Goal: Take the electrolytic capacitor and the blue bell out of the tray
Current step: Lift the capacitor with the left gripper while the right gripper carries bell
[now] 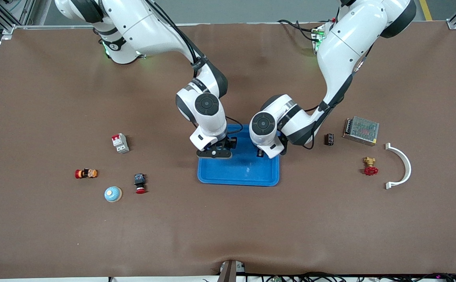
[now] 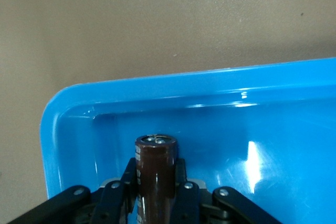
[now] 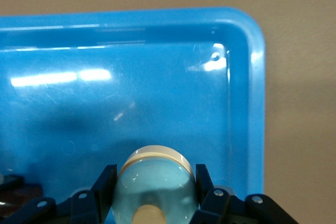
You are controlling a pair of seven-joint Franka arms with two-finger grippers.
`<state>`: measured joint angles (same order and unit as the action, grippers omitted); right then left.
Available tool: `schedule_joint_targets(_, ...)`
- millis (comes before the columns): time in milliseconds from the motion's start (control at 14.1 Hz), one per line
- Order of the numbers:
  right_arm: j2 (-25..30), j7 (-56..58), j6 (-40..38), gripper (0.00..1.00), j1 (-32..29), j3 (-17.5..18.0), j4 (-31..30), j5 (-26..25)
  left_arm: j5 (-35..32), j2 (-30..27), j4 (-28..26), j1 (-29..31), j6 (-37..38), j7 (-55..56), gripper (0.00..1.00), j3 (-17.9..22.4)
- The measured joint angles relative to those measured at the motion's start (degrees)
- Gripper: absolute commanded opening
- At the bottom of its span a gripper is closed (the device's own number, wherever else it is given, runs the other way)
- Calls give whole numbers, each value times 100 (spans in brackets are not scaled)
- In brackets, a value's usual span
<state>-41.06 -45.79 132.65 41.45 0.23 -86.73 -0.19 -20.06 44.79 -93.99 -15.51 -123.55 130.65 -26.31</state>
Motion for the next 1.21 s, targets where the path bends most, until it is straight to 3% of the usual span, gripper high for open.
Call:
schedule_joint_targets(427, 717, 1037, -1597, 57, -617, -22, 393, 254, -19, -29, 147, 10, 251, -486, 0, 0)
schedule_joint_targets(783, 1331, 2889, -3261, 57, -1813, -44, 843, 555, -16, -114, 737, 84, 996, -1295, 0, -10)
schedule_joint_targets(1210, 1772, 4680, -4144, 57, -2984, -86, 865, 533, -14, -216, 946, 230, 1337, -2342, 0, -23)
